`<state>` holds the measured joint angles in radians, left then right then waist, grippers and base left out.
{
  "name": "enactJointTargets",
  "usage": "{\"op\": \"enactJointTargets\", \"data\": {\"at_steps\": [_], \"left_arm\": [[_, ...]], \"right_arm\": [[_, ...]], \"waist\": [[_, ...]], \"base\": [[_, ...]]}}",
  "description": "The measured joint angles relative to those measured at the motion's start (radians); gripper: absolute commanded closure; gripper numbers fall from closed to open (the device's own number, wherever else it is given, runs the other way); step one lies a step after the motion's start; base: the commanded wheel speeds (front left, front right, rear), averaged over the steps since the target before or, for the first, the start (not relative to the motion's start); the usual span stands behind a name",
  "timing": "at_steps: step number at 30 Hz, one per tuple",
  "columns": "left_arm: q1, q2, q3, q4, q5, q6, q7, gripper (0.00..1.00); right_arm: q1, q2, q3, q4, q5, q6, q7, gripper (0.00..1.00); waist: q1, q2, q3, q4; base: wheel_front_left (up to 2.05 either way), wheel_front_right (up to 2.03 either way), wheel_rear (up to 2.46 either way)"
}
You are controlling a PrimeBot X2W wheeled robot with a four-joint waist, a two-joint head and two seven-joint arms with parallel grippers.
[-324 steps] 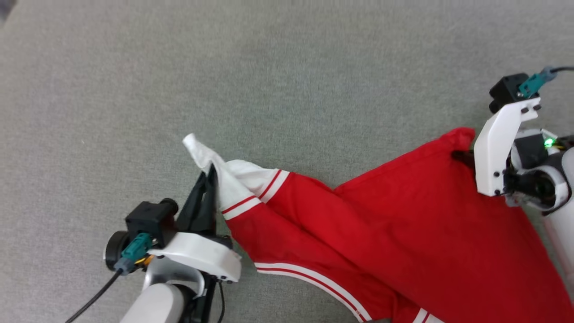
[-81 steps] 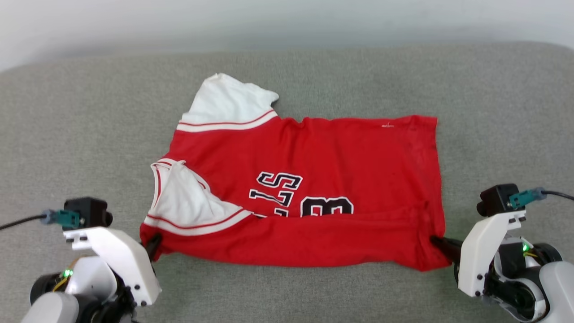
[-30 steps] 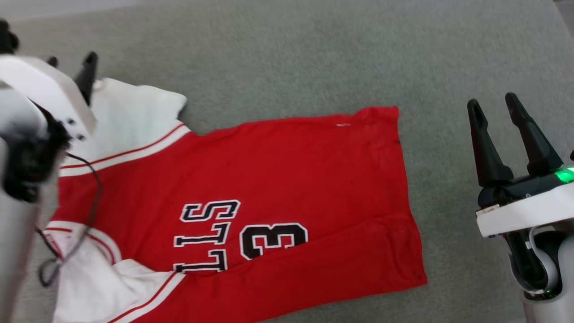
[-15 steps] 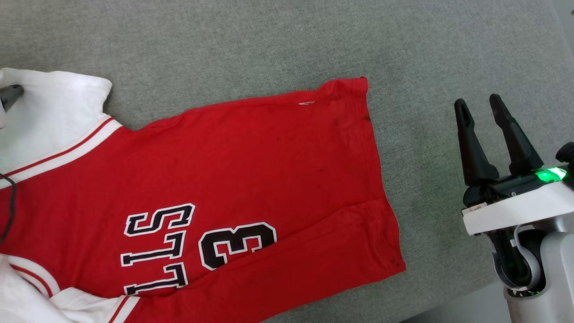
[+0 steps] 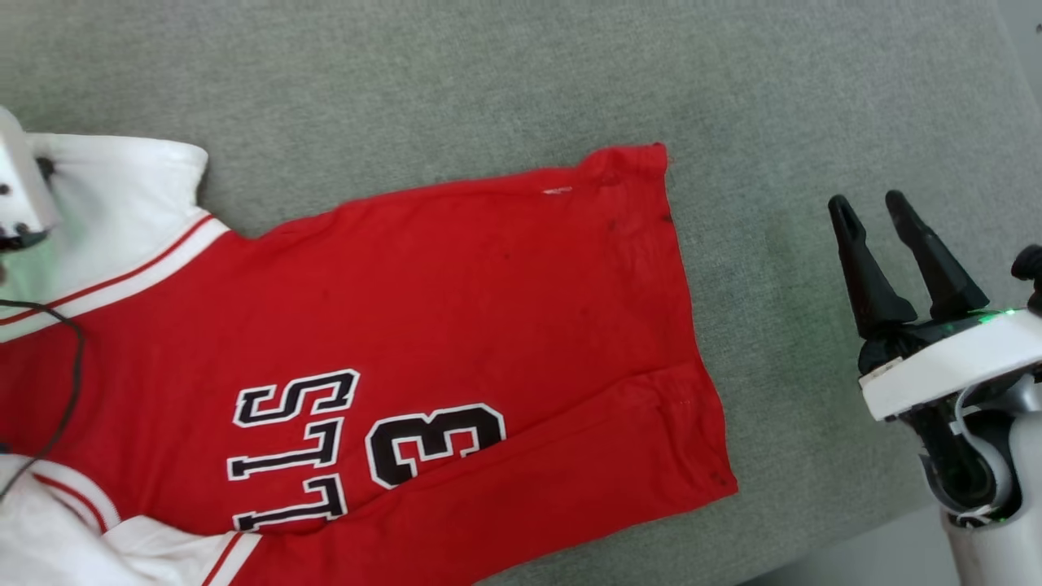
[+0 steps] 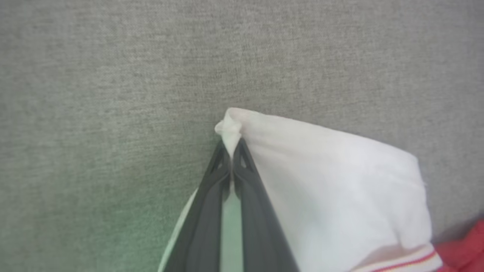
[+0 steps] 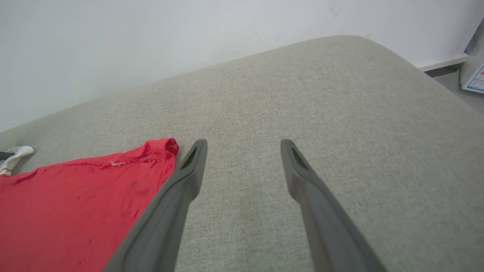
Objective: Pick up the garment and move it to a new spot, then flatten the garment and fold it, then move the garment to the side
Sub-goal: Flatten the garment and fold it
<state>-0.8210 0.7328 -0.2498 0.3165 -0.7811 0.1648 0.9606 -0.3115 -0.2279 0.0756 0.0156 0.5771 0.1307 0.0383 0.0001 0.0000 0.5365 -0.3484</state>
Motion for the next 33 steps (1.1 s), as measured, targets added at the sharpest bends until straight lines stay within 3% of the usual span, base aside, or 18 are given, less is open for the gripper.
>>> {"op": "enactJointTargets", "data": {"at_steps": [11, 18, 26, 27, 29, 30, 33], "left_arm": [[-0.028, -0.112, -0.061, -0.021, 0.015, -0.060, -0.109, 1.00], [-0.078, -0.150, -0.098, -0.083, 0.043, -0.077, -0.141, 1.00], [-0.087, -0.166, -0.111, -0.114, 0.056, -0.077, -0.165, 1.00], [-0.086, -0.166, -0.110, -0.113, 0.056, -0.076, -0.170, 1.00], [-0.082, -0.166, -0.110, -0.110, 0.055, -0.077, -0.174, 1.00], [-0.080, -0.166, -0.110, -0.108, 0.055, -0.077, -0.177, 1.00], [-0.072, -0.169, -0.110, -0.098, 0.051, -0.077, -0.190, 1.00]], "right_arm": [[-0.146, -0.129, 0.045, 0.140, 0.148, 0.000, 0.394, 0.00], [-0.276, -0.151, 0.090, 0.222, 0.169, 0.000, 0.569, 0.00], [-0.404, -0.164, 0.120, 0.354, 0.156, 0.001, 0.757, 0.00], [-0.415, -0.164, 0.120, 0.367, 0.149, 0.001, 0.783, 0.24], [-0.434, -0.164, 0.120, 0.384, 0.139, 0.001, 0.822, 0.94], [-0.440, -0.164, 0.120, 0.390, 0.134, 0.001, 0.832, 1.00], [-0.453, -0.159, 0.129, 0.404, 0.123, 0.001, 0.850, 1.00]], "waist": [[0.0000, 0.0000, -0.076, 0.129], [0.0000, 0.0000, -0.063, 0.224], [0.0000, 0.0000, -0.014, 0.287], [0.0000, 0.0000, -0.011, 0.291], [-0.0001, 0.0000, -0.010, 0.299], [-0.0001, 0.0000, -0.011, 0.301], [0.0000, 0.0000, -0.021, 0.305]], "base": [[0.00, 0.00, 0.00], [0.00, 0.00, 0.00], [0.00, 0.00, 0.00], [0.00, 0.00, 0.00], [0.00, 0.00, 0.00], [0.00, 0.00, 0.00], [0.00, 0.00, 0.00]]}}
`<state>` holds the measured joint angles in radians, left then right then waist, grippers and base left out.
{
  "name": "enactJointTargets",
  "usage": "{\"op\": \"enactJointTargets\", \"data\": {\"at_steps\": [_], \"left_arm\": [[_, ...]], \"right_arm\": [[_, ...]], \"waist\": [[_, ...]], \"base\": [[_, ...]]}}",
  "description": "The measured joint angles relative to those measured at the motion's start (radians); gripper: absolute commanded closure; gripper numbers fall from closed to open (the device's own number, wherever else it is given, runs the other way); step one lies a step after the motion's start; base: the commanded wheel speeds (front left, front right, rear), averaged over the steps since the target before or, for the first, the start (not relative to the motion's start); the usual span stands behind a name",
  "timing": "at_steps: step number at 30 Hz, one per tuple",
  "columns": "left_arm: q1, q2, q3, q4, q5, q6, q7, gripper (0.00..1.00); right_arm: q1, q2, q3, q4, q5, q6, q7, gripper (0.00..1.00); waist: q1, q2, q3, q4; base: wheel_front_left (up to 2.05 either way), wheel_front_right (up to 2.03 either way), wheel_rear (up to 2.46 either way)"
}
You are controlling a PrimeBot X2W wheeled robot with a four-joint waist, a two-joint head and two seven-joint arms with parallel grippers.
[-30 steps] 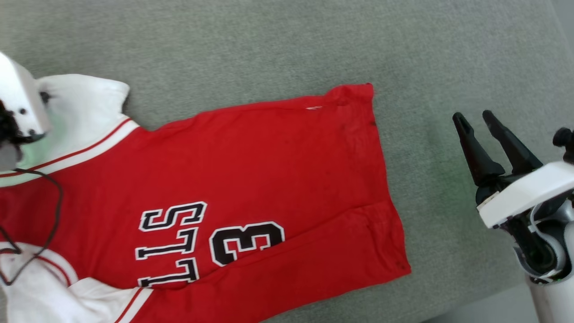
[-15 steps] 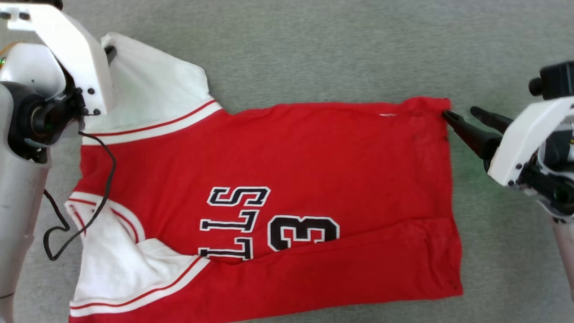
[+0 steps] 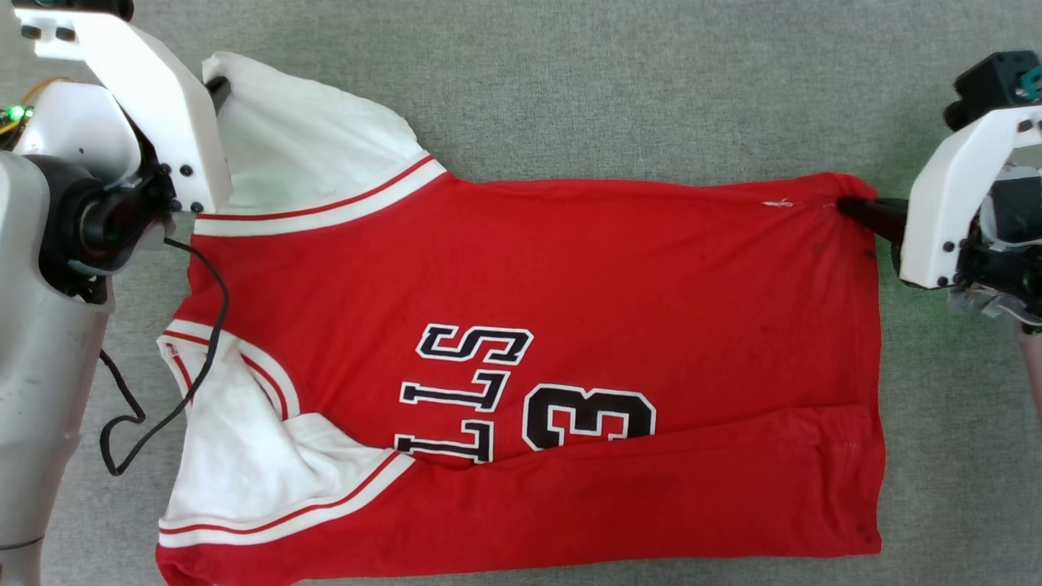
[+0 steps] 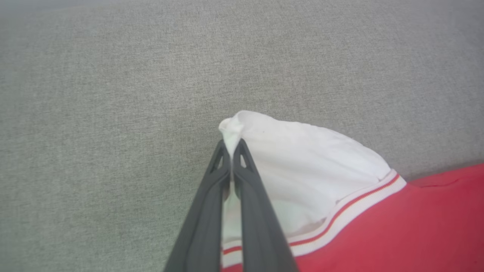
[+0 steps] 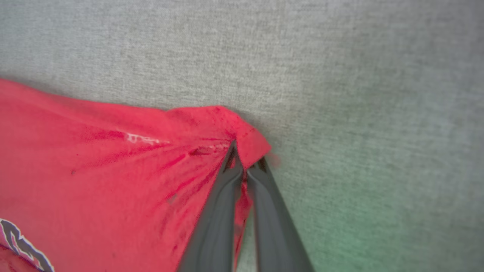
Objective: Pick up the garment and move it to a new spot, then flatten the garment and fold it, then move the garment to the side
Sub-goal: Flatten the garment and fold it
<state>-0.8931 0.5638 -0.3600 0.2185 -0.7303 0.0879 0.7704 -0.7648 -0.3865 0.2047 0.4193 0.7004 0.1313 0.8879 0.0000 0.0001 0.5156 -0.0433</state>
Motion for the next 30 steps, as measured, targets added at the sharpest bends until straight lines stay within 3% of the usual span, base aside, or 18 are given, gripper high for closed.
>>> {"op": "enactJointTargets", "data": {"at_steps": [12, 21, 30], "left_arm": [[0.125, -0.005, 0.070, 0.016, -0.050, 0.016, -0.121, 1.00], [0.486, -0.013, 0.156, -0.108, -0.119, 0.069, -0.254, 1.00], [0.819, -0.094, 0.188, -0.129, -0.213, 0.097, -0.321, 1.00]], "right_arm": [[0.047, 0.024, -0.029, -0.072, -0.048, 0.000, -0.180, 1.00], [0.265, 0.029, -0.050, -0.129, -0.029, 0.000, -0.262, 1.00], [0.495, 0.073, -0.078, -0.133, -0.001, 0.000, -0.326, 1.00]], "waist": [[0.0000, 0.0000, -0.138, 0.011], [0.0000, 0.0000, -0.282, 0.016], [-0.0001, 0.0000, -0.370, 0.019]], "base": [[0.00, 0.00, 0.00], [0.00, 0.00, 0.00], [0.00, 0.00, 0.00]]}}
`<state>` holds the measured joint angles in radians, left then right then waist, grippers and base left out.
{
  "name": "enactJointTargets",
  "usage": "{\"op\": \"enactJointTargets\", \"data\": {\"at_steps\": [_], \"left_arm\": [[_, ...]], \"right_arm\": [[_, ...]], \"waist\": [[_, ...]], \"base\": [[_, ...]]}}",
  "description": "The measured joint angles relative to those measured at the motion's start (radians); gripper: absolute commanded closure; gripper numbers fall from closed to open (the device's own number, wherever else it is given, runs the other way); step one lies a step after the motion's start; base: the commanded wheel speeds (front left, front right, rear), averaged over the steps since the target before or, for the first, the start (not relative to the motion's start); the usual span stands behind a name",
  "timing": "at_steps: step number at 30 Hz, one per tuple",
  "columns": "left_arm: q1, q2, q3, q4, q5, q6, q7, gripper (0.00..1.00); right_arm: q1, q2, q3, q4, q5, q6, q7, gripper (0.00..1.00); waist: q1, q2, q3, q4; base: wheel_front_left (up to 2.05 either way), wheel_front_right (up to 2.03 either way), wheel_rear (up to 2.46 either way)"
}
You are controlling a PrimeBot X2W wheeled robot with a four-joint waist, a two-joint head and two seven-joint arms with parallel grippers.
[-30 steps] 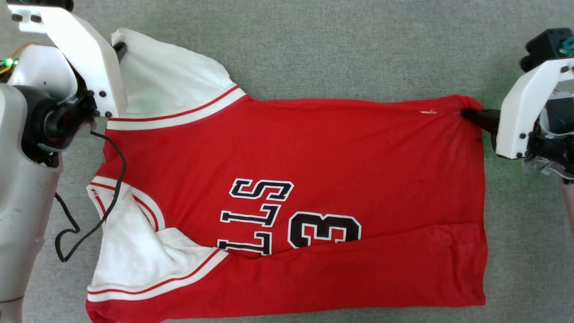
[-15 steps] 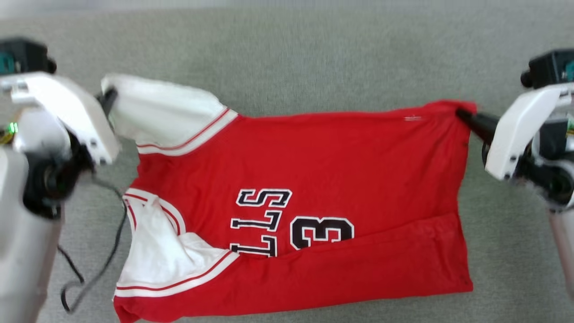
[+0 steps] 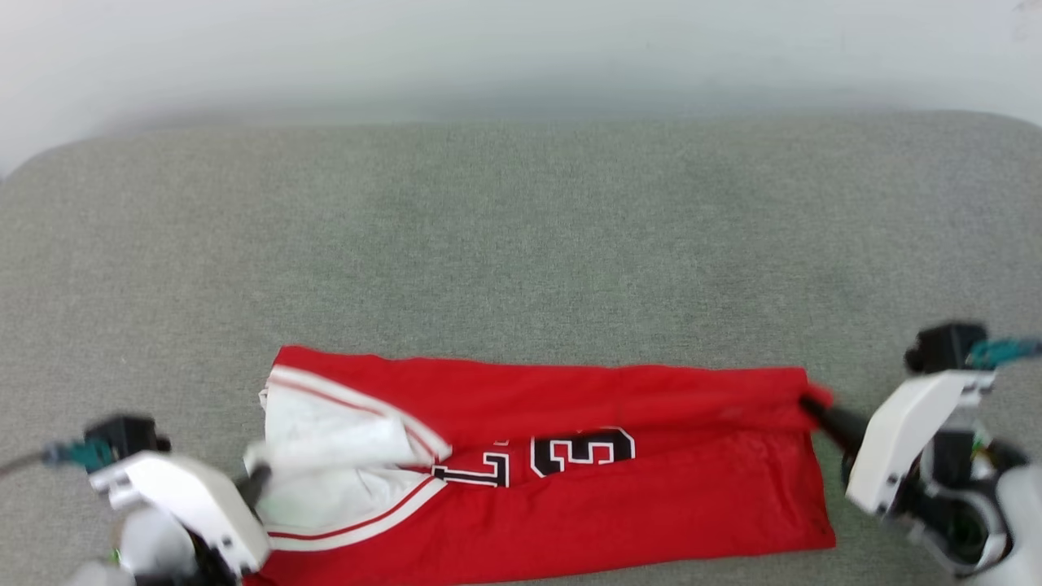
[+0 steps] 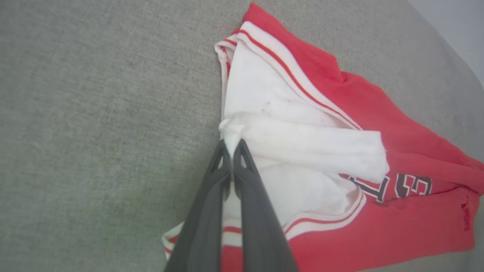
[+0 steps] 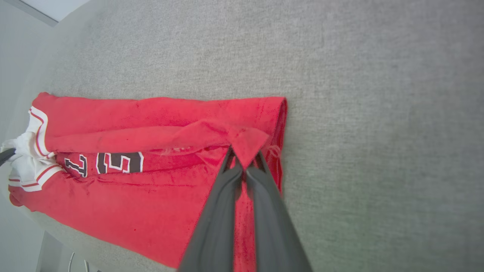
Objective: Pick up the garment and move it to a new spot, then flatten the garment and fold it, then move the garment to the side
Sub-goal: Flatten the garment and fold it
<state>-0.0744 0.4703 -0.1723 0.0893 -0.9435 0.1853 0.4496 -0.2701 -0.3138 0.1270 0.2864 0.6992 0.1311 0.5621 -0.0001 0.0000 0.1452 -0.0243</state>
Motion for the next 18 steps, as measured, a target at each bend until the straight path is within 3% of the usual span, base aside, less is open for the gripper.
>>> {"op": "enactJointTargets", "data": {"at_steps": [4, 5, 6, 7, 12, 18], "left_arm": [[0.074, -0.036, -0.011, 0.040, -0.025, -0.006, -0.009, 1.00], [0.079, -0.042, -0.012, 0.053, -0.027, -0.009, -0.016, 0.90], [0.080, -0.045, -0.014, 0.064, -0.025, -0.009, -0.027, 0.51], [0.080, -0.048, -0.015, 0.075, -0.019, -0.012, -0.038, 0.00], [0.075, -0.074, -0.023, 0.091, 0.042, -0.011, -0.148, 0.00], [0.059, -0.090, -0.025, 0.018, 0.141, 0.018, -0.305, 0.00]], "right_arm": [[0.076, 0.022, 0.001, 0.024, 0.028, 0.000, -0.024, 1.00], [0.092, 0.022, 0.005, 0.032, 0.032, 0.000, -0.027, 0.95], [0.106, 0.024, 0.009, 0.037, 0.032, 0.000, -0.041, 0.57], [0.115, 0.027, 0.012, 0.041, 0.034, 0.000, -0.054, 0.00], [0.142, 0.028, 0.031, 0.021, 0.018, 0.000, -0.157, 0.00], [0.165, 0.015, 0.040, -0.098, 0.008, 0.000, -0.246, 0.00]], "waist": [[0.0000, 0.0000, -0.012, -0.004], [0.0000, 0.0000, -0.013, -0.005], [0.0000, 0.0000, -0.014, -0.005], [0.0000, 0.0000, -0.015, -0.006], [0.0000, 0.0000, -0.029, -0.018], [0.0000, 0.0000, -0.063, -0.035]], "base": [[0.00, 0.00, 0.00], [0.00, 0.00, 0.00], [0.00, 0.00, 0.00], [0.00, 0.00, 0.00], [0.00, 0.00, 0.00], [0.00, 0.00, 0.00]]}}
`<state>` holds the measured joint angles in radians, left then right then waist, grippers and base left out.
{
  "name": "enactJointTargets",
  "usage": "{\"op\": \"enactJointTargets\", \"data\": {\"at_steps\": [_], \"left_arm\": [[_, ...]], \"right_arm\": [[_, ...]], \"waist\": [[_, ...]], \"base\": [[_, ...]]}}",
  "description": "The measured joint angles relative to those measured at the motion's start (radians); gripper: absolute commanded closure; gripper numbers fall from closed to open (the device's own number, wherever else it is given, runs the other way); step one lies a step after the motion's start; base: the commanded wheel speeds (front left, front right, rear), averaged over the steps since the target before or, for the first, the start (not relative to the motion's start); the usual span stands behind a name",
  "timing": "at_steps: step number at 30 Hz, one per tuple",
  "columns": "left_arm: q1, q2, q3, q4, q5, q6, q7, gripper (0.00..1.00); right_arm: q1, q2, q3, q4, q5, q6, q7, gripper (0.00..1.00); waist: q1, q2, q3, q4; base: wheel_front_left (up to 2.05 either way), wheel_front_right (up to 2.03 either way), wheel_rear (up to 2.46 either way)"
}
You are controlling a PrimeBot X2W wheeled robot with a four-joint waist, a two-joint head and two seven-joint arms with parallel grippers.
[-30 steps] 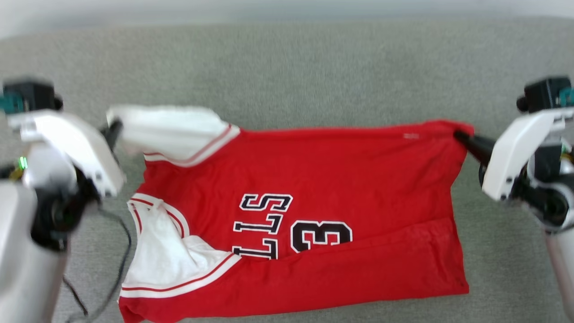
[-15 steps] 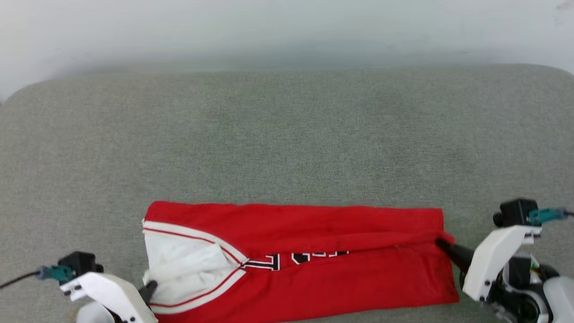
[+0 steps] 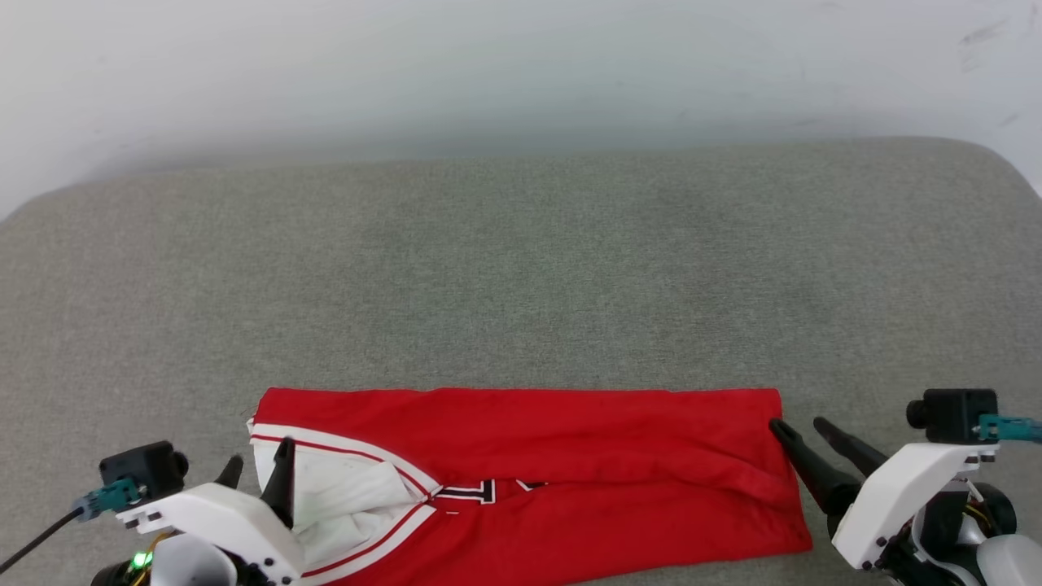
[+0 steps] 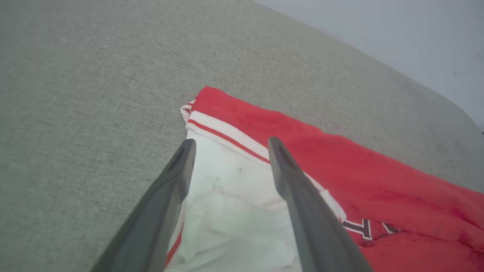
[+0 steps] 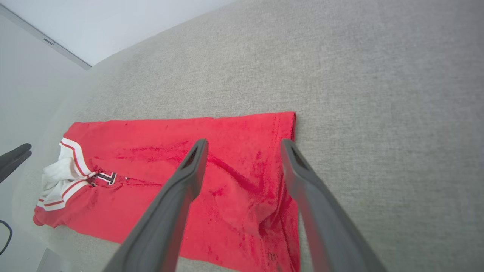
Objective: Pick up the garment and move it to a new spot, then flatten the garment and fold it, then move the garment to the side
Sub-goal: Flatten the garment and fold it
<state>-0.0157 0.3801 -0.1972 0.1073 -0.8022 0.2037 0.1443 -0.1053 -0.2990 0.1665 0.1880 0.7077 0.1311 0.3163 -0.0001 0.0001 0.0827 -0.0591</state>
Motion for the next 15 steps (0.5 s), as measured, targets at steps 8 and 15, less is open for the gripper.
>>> {"op": "enactJointTargets", "data": {"at_steps": [8, 15], "left_arm": [[-0.037, -0.016, -0.040, -0.122, 0.135, 0.033, -0.149, 0.00], [-0.072, -0.027, -0.078, -0.214, 0.260, 0.059, -0.274, 0.00]], "right_arm": [[0.007, -0.048, -0.116, -0.100, -0.017, 0.000, 0.087, 0.00], [0.000, -0.071, -0.244, -0.095, -0.065, 0.000, 0.303, 0.00]], "waist": [[0.0000, 0.0000, -0.017, -0.017], [0.0001, 0.0000, 0.003, 0.011]], "base": [[0.00, 0.00, 0.00], [0.00, 0.00, 0.00]]}}
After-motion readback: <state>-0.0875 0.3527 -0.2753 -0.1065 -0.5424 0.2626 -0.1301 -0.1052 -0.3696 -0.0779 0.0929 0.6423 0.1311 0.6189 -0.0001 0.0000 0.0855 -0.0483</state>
